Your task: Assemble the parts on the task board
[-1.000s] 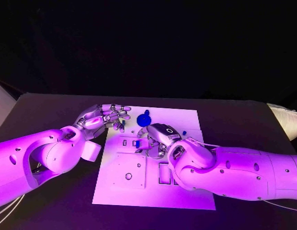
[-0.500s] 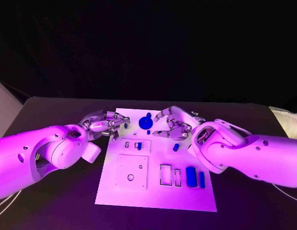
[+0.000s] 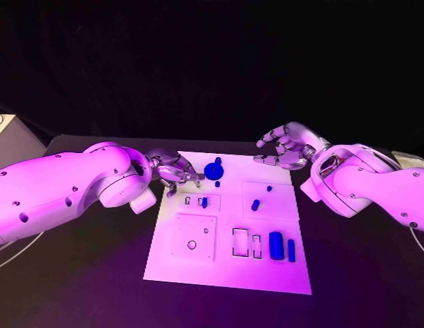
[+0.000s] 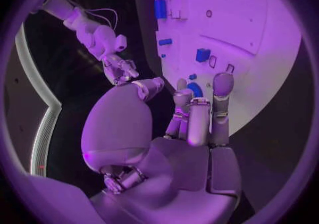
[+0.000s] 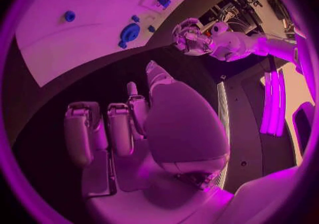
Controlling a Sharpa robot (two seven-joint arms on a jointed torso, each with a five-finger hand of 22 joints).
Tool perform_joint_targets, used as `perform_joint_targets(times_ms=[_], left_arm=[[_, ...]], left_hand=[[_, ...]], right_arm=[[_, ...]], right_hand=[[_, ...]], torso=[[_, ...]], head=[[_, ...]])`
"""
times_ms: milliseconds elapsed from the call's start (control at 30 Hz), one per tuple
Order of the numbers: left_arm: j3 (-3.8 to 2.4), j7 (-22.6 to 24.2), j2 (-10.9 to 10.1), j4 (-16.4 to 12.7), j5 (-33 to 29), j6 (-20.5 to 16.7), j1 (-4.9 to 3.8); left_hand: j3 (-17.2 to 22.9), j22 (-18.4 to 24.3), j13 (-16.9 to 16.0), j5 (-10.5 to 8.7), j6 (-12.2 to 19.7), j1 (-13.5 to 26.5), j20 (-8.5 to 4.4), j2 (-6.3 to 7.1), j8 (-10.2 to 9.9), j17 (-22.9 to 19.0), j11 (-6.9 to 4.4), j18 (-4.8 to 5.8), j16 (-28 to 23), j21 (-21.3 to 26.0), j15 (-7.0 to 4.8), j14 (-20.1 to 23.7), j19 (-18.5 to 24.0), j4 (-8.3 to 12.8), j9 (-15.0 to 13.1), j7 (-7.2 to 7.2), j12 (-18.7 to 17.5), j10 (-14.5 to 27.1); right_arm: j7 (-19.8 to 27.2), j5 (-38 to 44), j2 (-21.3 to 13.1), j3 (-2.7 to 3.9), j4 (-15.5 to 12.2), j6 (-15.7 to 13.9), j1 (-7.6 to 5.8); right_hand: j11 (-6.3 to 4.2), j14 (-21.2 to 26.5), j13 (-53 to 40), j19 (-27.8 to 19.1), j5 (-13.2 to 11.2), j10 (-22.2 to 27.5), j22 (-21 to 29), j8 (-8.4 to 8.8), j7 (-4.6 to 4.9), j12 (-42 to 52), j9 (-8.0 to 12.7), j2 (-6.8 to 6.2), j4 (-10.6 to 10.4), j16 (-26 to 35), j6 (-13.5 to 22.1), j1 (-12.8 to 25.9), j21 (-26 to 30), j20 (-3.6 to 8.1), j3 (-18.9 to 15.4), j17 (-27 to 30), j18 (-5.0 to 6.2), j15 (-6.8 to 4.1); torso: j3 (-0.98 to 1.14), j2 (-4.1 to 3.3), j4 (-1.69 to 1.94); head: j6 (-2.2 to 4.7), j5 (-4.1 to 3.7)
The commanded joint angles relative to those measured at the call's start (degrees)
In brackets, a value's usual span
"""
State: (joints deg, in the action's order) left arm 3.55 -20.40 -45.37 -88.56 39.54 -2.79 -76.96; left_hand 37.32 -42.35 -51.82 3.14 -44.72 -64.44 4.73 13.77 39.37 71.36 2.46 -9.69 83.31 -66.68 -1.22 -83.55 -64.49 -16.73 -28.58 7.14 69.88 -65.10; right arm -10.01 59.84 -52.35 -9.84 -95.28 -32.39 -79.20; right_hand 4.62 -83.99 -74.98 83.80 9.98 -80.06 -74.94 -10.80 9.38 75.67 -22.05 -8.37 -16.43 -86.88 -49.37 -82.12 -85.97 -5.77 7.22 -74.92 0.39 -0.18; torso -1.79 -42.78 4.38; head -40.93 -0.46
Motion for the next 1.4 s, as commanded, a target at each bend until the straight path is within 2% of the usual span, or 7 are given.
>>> perform_joint_targets(times_ms=[33, 167, 433, 667, 800, 1000, 1400], left_arm=[[0.17, -6.4, 1.8, 1.2, 10.2, 6.3, -0.47], [0.35, -7.2, 3.8, 2.9, 12.9, 7.9, -0.81], [0.78, -8.4, 6.8, 5.7, 16.7, 11.1, -1.07], [1.05, -8.7, 8.8, 7.2, 17.6, 12.2, -1.11], [1.19, -8.7, 9.6, 7.7, 17.5, 12.8, -1.10], [1.48, -8.8, 10.5, 8.4, 17.4, 15.0, -1.08], [2.12, -8.9, 11.0, 9.1, 17.3, 16.4, -1.03]], left_hand=[[-1.5, 0.1, 0.2, -0.18, -0.1, 1.0, 0.06, -0.38, 0.9, 0.2, 0.20, 0.63, -0.2, 0.0, 0.24, 0.0, 0.2, 0.0, -0.7, -0.20, 0.2, 0.1], [-3.6, 0.0, 0.5, -0.17, -0.6, 1.8, -0.22, -1.04, 2.6, 0.3, -0.29, 0.65, -0.1, -0.1, -0.16, -0.1, 0.1, 0.0, -2.4, -0.79, 0.2, 0.2], [-4.6, 0.0, 0.8, -0.16, -0.3, 2.4, -0.36, -1.36, 3.0, 0.3, -0.40, 0.68, -0.2, -0.1, -0.28, -0.1, 0.0, -0.1, -3.2, -0.90, 0.0, 0.4], [-6.5, -0.1, 1.3, -0.15, 0.2, 3.3, -0.42, -1.67, 3.3, 0.4, -0.40, 0.73, -0.2, -0.2, -0.29, -0.1, 0.0, -0.1, -4.1, -0.91, -0.3, 0.8], [-6.7, 0.0, 1.8, -0.14, 0.2, 3.4, -0.42, -1.75, 3.3, 0.5, -0.40, 0.71, -0.2, -0.1, -0.30, -0.1, 0.0, -0.1, -4.2, -0.92, -0.5, 1.1], [-7.5, 0.2, 4.0, -0.15, 0.8, 3.4, -0.38, -2.11, 3.2, 0.2, -0.32, 0.70, -0.3, 0.0, -0.25, 0.1, 0.2, -0.1, -4.5, -0.83, -1.8, 2.8], [-7.5, 0.2, 4.1, -0.13, 1.0, 2.9, -0.35, -2.51, 3.2, 0.3, -0.31, 0.71, -0.3, 0.0, -0.22, 0.1, 0.2, 0.1, -4.8, -0.81, -2.0, 3.0]], right_arm=[[1.7, -2.5, 0.1, 0.03, 0.7, 1.0, -0.13], [1.6, -2.6, 0.2, 0.04, 1.4, 1.1, -0.20], [1.3, -2.7, 0.4, 0.04, 1.8, 1.2, -0.25], [1.1, -2.8, 0.6, 0.05, 1.9, 1.5, -0.26], [1.1, -2.8, 0.8, 0.05, 2.1, 1.6, -0.26], [0.9, -2.8, 1.0, 0.05, 2.3, 1.8, -0.26], [0.4, -2.7, 1.1, 0.05, 2.4, 2.2, -0.27]], right_hand=[[-0.31, -4.6, -4.0, 4.2, 0.3, 0.0, -12.4, -0.15, -0.12, 0.1, 0.0, 0.37, 0.0, -0.1, -0.2, -0.3, 0.2, -0.17, 0.2, -9.5, 0.69, 0.17], [-0.28, -4.6, -3.9, 4.2, 0.3, 0.1, -12.4, -0.08, -0.09, 0.0, 0.1, 0.23, 0.0, -0.1, -0.1, -0.1, 0.2, -0.16, 0.2, -9.5, 0.70, 0.18], [-0.25, -4.6, -3.9, 4.2, 0.2, 0.1, -12.4, 0.01, -0.05, 0.0, 0.2, 0.13, -0.1, -0.1, 0.1, 0.1, 0.3, -0.17, 0.1, -9.5, 0.71, 0.20], [-0.25, -4.6, -3.9, 4.2, 0.2, 0.1, -12.4, 0.01, -0.05, 0.0, 0.2, 0.13, -0.1, -0.1, 0.1, 0.1, 0.3, -0.17, 0.1, -9.5, 0.71, 0.20], [-0.23, -4.6, -3.9, 4.2, 0.2, 0.2, -12.4, 0.04, -0.03, -0.1, 0.2, 0.09, -0.2, -0.1, 0.2, 0.2, 0.3, -0.17, 0.0, -9.5, 0.72, 0.22], [-0.23, -4.5, -3.8, 4.1, 0.2, 0.2, -12.2, 0.05, -0.03, -0.1, 0.2, 0.10, -0.2, 0.0, 0.2, 0.2, 0.5, -0.17, 0.0, -9.4, 0.76, 0.22], [-0.20, -4.5, -3.7, 4.0, 0.1, 0.3, -12.2, 0.07, -0.01, -0.3, 0.2, 0.12, -0.2, 0.0, 0.3, 0.4, 0.6, -0.18, 0.0, -9.3, 0.78, 0.24]], torso=[[0.27, 0.38, 0.08], [0.33, 0.46, 0.06], [0.21, 0.18, 0.20], [0.13, -0.04, 0.04], [0.11, -0.21, -0.04], [0.08, -0.31, 0.01], [0.08, -0.36, -0.07]], head=[[-0.43, 0.14], [-0.53, 0.31], [-0.70, 0.49], [-0.77, 0.52], [-0.24, -0.04], [-0.61, 0.00], [-1.20, -0.22]])
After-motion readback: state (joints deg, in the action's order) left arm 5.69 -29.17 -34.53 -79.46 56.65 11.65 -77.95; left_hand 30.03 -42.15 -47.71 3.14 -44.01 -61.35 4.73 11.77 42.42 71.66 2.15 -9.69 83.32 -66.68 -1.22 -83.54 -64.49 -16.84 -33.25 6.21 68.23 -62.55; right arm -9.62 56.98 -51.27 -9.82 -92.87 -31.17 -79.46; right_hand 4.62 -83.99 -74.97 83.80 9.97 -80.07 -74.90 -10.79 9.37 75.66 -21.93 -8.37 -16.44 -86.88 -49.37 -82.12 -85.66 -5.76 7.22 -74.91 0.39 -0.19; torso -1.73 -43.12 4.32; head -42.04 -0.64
